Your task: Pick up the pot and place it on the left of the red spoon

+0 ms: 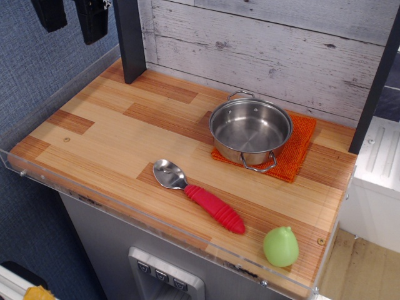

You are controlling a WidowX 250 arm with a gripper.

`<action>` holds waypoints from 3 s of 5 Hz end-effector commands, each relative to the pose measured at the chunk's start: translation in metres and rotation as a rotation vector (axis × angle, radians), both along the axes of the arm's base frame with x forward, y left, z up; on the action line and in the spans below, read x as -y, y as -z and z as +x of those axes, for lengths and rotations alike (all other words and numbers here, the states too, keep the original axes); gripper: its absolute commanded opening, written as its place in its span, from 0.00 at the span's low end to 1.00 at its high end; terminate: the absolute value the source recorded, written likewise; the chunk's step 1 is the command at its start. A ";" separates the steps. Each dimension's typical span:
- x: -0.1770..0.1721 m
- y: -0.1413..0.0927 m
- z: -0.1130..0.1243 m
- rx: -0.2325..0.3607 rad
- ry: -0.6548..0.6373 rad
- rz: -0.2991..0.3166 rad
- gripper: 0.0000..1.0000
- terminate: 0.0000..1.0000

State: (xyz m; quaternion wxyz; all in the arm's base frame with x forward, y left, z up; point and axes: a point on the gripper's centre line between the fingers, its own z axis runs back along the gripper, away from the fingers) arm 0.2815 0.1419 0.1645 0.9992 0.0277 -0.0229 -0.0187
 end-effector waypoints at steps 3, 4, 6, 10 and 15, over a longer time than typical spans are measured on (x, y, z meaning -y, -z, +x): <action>0.045 0.014 0.024 0.054 -0.004 0.044 1.00 0.00; 0.070 0.028 0.039 0.065 0.026 0.021 1.00 0.00; 0.112 0.066 0.066 0.062 0.013 0.037 1.00 0.00; 0.113 0.116 0.074 0.032 -0.030 -0.003 1.00 0.00; 0.123 0.106 0.075 0.115 -0.040 -0.057 0.00 0.00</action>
